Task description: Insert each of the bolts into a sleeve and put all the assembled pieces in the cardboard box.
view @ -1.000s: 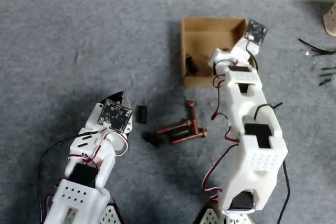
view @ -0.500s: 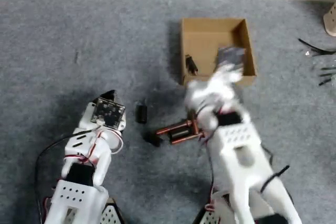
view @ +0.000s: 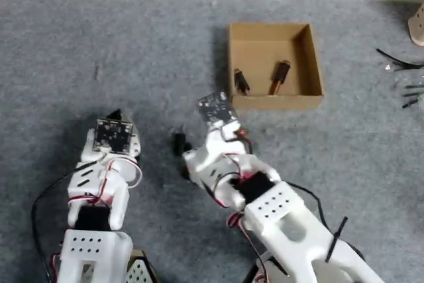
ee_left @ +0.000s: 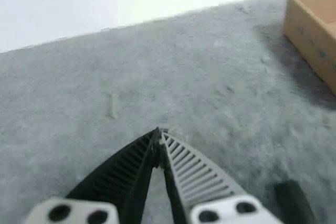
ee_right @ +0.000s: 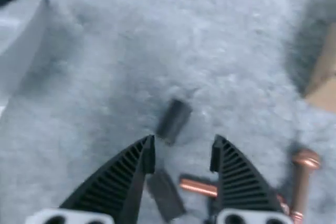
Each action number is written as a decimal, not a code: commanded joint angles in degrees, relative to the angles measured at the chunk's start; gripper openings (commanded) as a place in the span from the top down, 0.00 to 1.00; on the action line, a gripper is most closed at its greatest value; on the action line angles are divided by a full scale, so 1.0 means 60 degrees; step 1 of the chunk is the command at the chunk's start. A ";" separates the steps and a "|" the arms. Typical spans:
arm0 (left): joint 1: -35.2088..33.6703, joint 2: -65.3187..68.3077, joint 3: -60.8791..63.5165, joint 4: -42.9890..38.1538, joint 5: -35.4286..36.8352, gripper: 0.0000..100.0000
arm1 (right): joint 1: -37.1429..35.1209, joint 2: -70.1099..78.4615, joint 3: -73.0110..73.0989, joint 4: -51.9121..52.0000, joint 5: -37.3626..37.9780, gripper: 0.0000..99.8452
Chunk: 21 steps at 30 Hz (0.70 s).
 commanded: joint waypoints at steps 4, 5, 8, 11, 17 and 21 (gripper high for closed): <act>-0.0725 -0.0125 -0.1370 0.1245 0.0894 0.99 | -0.0623 0.2894 -0.2557 0.0549 -0.0689 0.83; -0.0725 -0.0125 -0.1414 0.1319 0.0894 0.99 | -0.0623 0.3495 -0.3040 0.0799 -0.1187 0.83; -0.0755 -0.0125 -0.1458 0.1451 0.0879 0.99 | -0.0608 0.5092 -0.4623 0.2015 -0.2344 0.83; -0.0886 -0.0139 -0.1575 0.1905 0.0894 0.99 | -0.0608 0.6147 -0.6073 0.2879 -0.2462 0.83; -0.0901 -0.0139 -0.1663 0.2271 0.0894 0.99 | -0.0799 0.7480 -0.6996 0.2982 -0.2505 0.83; -0.0901 -0.0139 -0.1619 0.2300 0.0894 0.99 | -0.1018 0.8242 -0.7011 0.2996 -0.2505 0.83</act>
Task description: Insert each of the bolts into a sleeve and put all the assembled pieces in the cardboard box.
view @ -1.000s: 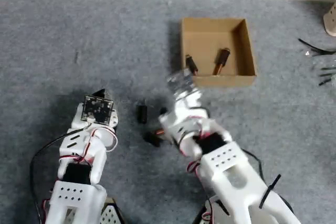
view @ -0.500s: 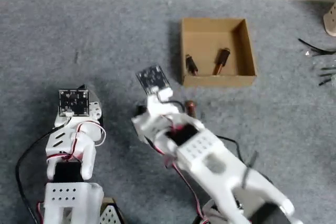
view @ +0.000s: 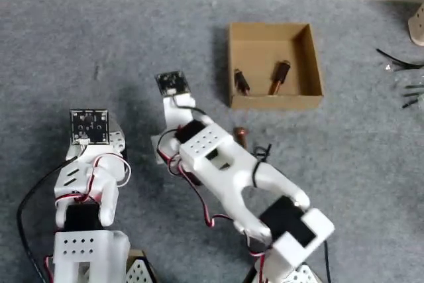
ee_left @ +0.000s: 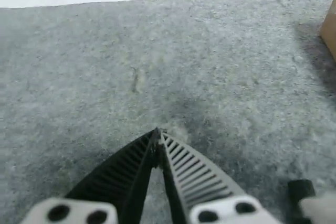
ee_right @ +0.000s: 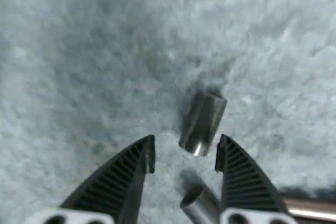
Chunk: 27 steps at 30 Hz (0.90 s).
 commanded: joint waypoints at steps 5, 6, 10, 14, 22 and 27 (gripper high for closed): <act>-0.0081 -0.0139 -0.0476 0.0220 0.0088 0.99 | -0.0227 0.0696 -0.0388 0.0110 -0.0103 0.83; -0.0081 -0.0139 -0.0476 0.0220 0.0088 0.99 | -0.0227 0.0725 -0.0388 0.0110 -0.0103 0.83; -0.0066 -0.0139 -0.0447 0.0205 0.0088 0.99 | -0.0037 0.0740 -0.0388 0.0081 -0.0103 0.83; -0.0066 -0.0139 -0.0447 0.0190 0.0088 0.99 | 0.0374 0.0740 -0.0403 -0.0037 -0.0088 0.83; -0.0066 -0.0139 -0.0432 0.0190 0.0073 0.99 | 0.0886 0.0740 -0.0403 -0.0711 -0.0088 0.83; -0.0066 -0.0139 -0.0432 0.0190 0.0073 0.99 | 0.0813 0.0769 -0.0344 -0.1209 -0.0088 0.83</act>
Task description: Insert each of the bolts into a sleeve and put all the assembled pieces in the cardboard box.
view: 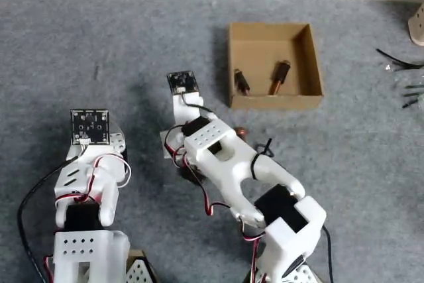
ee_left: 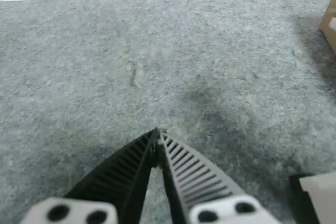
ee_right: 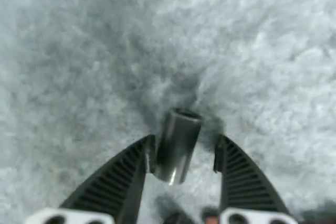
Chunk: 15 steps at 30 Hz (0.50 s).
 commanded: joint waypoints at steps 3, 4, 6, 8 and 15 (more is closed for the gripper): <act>-0.0066 -0.0139 -0.0432 0.0000 0.0073 0.99 | 0.0154 -0.0051 -0.0286 -0.0652 -0.0073 0.83; -0.0066 -0.0139 -0.0432 0.0000 0.0073 0.99 | 0.0154 -0.0051 -0.0286 -0.0652 -0.0073 0.83; -0.0066 -0.0139 -0.0432 0.0000 0.0073 0.99 | 0.0154 -0.0051 -0.0271 -0.0637 -0.0088 0.83; -0.0066 -0.0139 -0.0432 0.0000 0.0073 0.99 | 0.0154 -0.0066 -0.0256 -0.0608 -0.0088 0.83; -0.0066 -0.0139 -0.0432 -0.0015 0.0059 0.99 | 0.0139 -0.0081 -0.0256 0.0125 -0.0088 0.83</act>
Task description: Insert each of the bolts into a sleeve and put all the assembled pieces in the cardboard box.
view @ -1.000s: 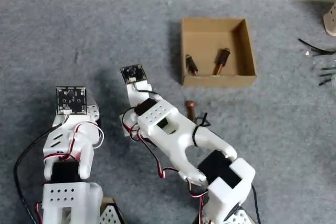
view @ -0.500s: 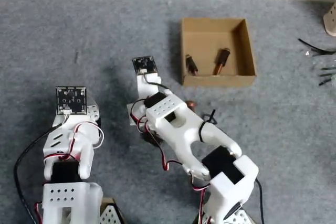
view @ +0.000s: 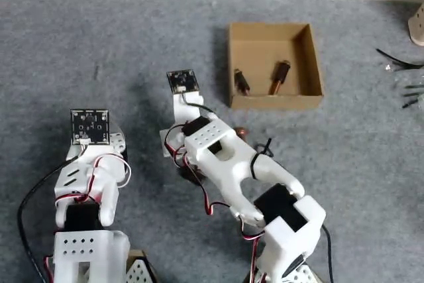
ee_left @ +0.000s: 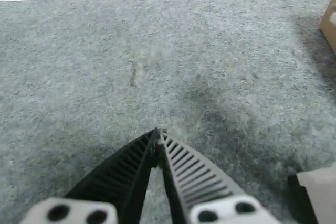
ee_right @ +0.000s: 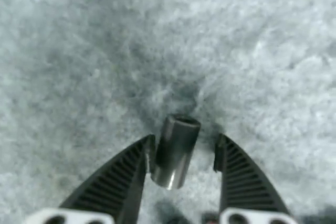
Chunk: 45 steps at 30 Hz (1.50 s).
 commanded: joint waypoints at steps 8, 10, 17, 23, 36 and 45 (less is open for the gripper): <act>-0.0066 -0.0139 -0.0432 -0.0015 0.0059 0.99 | 0.0125 -0.0081 -0.0051 0.0183 -0.0088 0.91; -0.0066 -0.0139 -0.0432 -0.0015 0.0059 0.99 | 0.0125 -0.0081 -0.0051 0.0183 -0.0088 0.99; -0.0066 -0.0139 -0.0330 -0.0015 0.0059 0.99 | 0.0125 -0.0198 -0.0066 0.0315 -0.0015 1.00; -0.0066 -0.0139 -0.0183 -0.0015 0.0059 0.99 | 0.0139 -0.1722 -0.0066 0.1692 0.1817 1.00; 0.0579 -0.0066 0.0432 -0.0908 0.0044 0.99 | 0.1956 -0.8755 0.5004 -0.0051 0.3238 1.00; 0.2527 -0.0022 0.0476 -0.0806 -0.1700 0.99 | 0.3026 -1.4029 0.9414 -0.1546 0.4103 1.00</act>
